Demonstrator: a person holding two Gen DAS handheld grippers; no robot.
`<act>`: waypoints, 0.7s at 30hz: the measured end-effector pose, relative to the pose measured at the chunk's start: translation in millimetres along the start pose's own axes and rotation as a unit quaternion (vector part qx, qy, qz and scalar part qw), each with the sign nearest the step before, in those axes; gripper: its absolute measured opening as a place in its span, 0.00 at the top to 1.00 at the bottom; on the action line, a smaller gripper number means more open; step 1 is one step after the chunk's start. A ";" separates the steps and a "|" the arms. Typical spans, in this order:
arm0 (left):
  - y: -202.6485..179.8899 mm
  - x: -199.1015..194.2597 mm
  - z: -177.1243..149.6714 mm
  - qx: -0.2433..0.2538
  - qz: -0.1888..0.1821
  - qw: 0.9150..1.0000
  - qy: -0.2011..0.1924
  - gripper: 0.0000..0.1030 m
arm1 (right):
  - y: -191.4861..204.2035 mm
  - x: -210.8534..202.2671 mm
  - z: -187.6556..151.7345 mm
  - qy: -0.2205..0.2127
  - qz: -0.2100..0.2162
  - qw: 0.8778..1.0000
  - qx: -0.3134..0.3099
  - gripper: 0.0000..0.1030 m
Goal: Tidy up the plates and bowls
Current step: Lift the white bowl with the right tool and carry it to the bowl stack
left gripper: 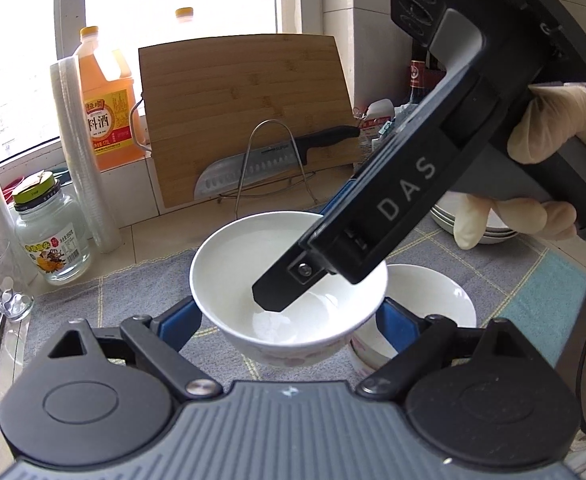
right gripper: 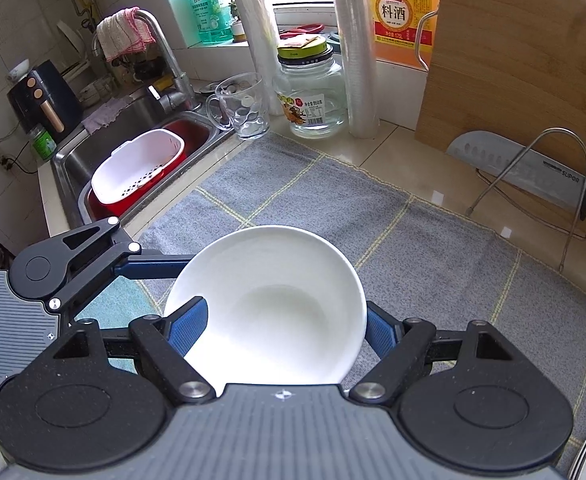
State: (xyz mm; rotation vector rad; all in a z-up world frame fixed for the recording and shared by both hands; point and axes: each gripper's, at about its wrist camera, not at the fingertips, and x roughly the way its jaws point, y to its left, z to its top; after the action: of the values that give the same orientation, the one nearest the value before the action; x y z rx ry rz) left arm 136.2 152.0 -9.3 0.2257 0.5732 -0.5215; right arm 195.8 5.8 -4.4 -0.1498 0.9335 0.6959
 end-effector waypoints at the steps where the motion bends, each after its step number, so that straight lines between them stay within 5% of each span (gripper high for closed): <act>1: -3.8 0.4 1.2 0.004 -0.004 1.000 -0.001 0.09 | -2.4 -3.2 -2.8 -0.001 -0.003 1.000 0.003 0.16; 21: -51.0 22.0 5.0 0.036 -0.076 0.996 0.011 0.09 | -36.5 -42.4 -57.8 -0.003 -0.053 0.996 0.071 0.16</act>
State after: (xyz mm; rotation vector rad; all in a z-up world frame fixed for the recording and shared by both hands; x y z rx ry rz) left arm 127.3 98.1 -20.8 0.2572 0.5962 -0.6890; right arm 161.5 -66.5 -12.4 -0.0698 0.9583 0.5296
